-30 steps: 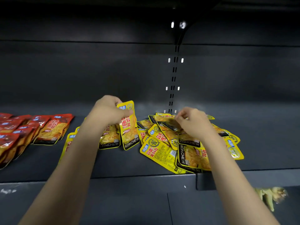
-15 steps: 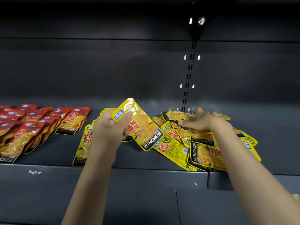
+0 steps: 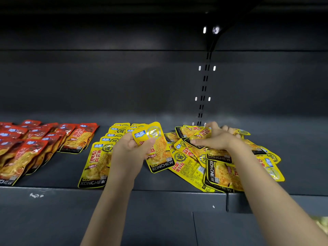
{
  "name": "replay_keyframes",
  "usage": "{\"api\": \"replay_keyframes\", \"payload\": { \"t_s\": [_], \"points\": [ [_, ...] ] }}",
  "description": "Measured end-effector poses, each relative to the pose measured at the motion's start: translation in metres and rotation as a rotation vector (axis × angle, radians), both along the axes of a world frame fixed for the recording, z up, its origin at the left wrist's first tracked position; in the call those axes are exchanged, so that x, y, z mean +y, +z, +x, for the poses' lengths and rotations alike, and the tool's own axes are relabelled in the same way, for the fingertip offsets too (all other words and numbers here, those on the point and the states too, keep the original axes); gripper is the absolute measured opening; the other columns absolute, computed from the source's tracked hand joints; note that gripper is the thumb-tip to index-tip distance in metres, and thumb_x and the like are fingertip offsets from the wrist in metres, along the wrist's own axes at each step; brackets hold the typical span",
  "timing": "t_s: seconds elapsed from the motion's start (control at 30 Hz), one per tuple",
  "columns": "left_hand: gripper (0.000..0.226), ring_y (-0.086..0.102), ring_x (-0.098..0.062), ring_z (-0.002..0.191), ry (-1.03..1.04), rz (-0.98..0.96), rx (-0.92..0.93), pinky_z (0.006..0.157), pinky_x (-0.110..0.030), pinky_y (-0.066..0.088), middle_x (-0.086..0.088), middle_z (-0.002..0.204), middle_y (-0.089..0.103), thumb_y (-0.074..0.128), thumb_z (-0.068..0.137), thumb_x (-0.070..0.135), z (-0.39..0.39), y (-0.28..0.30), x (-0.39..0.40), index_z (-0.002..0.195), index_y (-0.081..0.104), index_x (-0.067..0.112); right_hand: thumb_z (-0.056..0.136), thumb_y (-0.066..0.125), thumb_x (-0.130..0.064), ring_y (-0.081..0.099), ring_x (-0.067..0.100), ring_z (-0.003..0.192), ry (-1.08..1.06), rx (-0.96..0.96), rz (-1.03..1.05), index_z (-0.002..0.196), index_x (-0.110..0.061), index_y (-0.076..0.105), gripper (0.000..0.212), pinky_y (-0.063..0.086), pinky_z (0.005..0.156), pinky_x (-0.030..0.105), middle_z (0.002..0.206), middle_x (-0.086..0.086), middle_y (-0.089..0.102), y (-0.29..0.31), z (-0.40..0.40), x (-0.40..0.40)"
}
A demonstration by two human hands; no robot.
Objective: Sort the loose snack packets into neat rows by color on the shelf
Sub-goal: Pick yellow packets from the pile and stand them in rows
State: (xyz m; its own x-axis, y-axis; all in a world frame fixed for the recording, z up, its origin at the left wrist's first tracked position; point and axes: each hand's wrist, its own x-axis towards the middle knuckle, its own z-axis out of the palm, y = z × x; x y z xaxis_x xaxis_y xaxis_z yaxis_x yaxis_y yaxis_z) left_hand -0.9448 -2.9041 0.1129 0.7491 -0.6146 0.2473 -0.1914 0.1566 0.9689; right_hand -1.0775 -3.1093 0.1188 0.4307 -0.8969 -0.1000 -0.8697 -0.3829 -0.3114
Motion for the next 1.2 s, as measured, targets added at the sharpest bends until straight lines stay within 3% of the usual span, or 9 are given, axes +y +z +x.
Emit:
{"api": "replay_keyframes", "payload": {
  "t_s": [0.1, 0.23, 0.47, 0.6, 0.7, 0.87, 1.03, 1.1, 1.2],
  "points": [
    [0.008, 0.055, 0.005, 0.046, 0.000, 0.045, -0.032, 0.043, -0.004, 0.038, 0.009, 0.059, 0.064, 0.067, 0.084, 0.005, -0.002, -0.003, 0.001, 0.081, 0.063, 0.012, 0.067, 0.079, -0.050, 0.045, 0.033, 0.115, 0.028, -0.285, -0.014, 0.129, -0.029, 0.029, 0.082, 0.036, 0.092, 0.037, 0.117, 0.006, 0.024, 0.003, 0.002, 0.003],
    [0.006, 0.056, 0.005, 0.051, 0.009, 0.113, -0.093, 0.045, -0.003, 0.038, 0.003, 0.070, 0.066, 0.068, 0.083, 0.008, 0.000, -0.008, 0.000, 0.079, 0.064, 0.009, 0.074, 0.076, -0.005, 0.048, 0.024, 0.088, 0.010, -0.639, -0.015, 0.135, -0.028, 0.028, 0.081, 0.035, 0.071, 0.027, 0.129, 0.011, 0.025, 0.010, 0.006, 0.008],
    [0.012, 0.051, 0.006, 0.044, 0.049, 0.164, -0.179, 0.045, -0.005, 0.036, 0.007, 0.059, 0.062, 0.064, 0.087, 0.010, 0.010, -0.016, -0.001, 0.082, 0.063, 0.000, 0.071, 0.079, -0.006, 0.053, 0.023, 0.100, 0.057, -0.977, 0.050, 0.132, -0.038, 0.023, 0.089, 0.047, 0.087, 0.037, 0.124, 0.005, 0.042, 0.013, 0.020, 0.030],
    [0.010, 0.061, 0.005, 0.057, 0.105, 0.121, -0.160, 0.056, -0.011, 0.046, 0.005, 0.071, 0.071, 0.063, 0.088, 0.015, 0.029, -0.005, 0.004, 0.083, 0.067, 0.008, 0.074, 0.072, 0.006, 0.061, 0.020, 0.079, 0.151, -1.156, 0.218, 0.120, -0.035, 0.032, 0.073, 0.054, 0.073, 0.041, 0.099, 0.002, 0.058, 0.014, 0.031, 0.046],
    [0.010, 0.067, -0.004, 0.066, 0.148, 0.075, -0.109, 0.064, -0.023, 0.053, 0.002, 0.074, 0.072, 0.062, 0.089, 0.016, 0.053, 0.002, 0.012, 0.087, 0.068, 0.008, 0.072, 0.075, 0.003, 0.063, 0.028, 0.073, 0.230, -1.110, 0.236, 0.112, -0.033, 0.046, 0.061, 0.052, 0.062, 0.040, 0.088, 0.000, 0.062, 0.014, 0.042, 0.061],
    [0.011, 0.064, 0.000, 0.059, 0.155, 0.066, -0.093, 0.055, -0.016, 0.045, 0.007, 0.070, 0.071, 0.061, 0.090, 0.017, 0.083, 0.006, 0.024, 0.081, 0.067, 0.014, 0.067, 0.082, -0.012, 0.065, 0.035, 0.084, 0.244, -0.995, 0.221, 0.090, -0.030, 0.062, 0.036, 0.054, 0.081, 0.050, 0.092, 0.009, 0.070, 0.005, 0.065, 0.082],
    [0.018, 0.057, -0.017, 0.064, 0.139, 0.050, -0.096, 0.062, -0.032, 0.047, -0.013, 0.072, 0.069, 0.061, 0.089, 0.020, 0.112, 0.011, 0.035, 0.081, 0.064, 0.004, 0.086, 0.065, -0.007, 0.064, 0.013, 0.076, 0.249, -0.983, 0.280, 0.092, -0.027, 0.066, 0.020, 0.053, 0.073, 0.025, 0.091, 0.003, 0.072, 0.005, 0.087, 0.096],
    [0.026, 0.044, -0.009, 0.049, 0.127, 0.030, -0.105, 0.051, -0.022, 0.039, -0.001, 0.050, 0.052, 0.059, 0.090, 0.019, 0.121, 0.014, 0.040, 0.074, 0.055, -0.001, 0.083, 0.067, -0.013, 0.066, 0.024, 0.080, 0.247, -0.947, 0.269, 0.087, -0.031, 0.067, 0.018, 0.054, 0.080, 0.036, 0.094, 0.006, 0.072, 0.005, 0.101, 0.099],
    [0.031, 0.031, -0.003, 0.040, 0.137, 0.017, -0.088, 0.040, -0.013, 0.030, 0.008, 0.044, 0.038, 0.057, 0.093, 0.018, 0.132, 0.017, 0.045, 0.071, 0.048, -0.003, 0.067, 0.070, -0.029, 0.065, 0.035, 0.084, 0.216, -0.882, 0.242, 0.080, -0.039, 0.064, 0.017, 0.054, 0.082, 0.047, 0.088, 0.007, 0.072, -0.001, 0.123, 0.107]
  ]
}}
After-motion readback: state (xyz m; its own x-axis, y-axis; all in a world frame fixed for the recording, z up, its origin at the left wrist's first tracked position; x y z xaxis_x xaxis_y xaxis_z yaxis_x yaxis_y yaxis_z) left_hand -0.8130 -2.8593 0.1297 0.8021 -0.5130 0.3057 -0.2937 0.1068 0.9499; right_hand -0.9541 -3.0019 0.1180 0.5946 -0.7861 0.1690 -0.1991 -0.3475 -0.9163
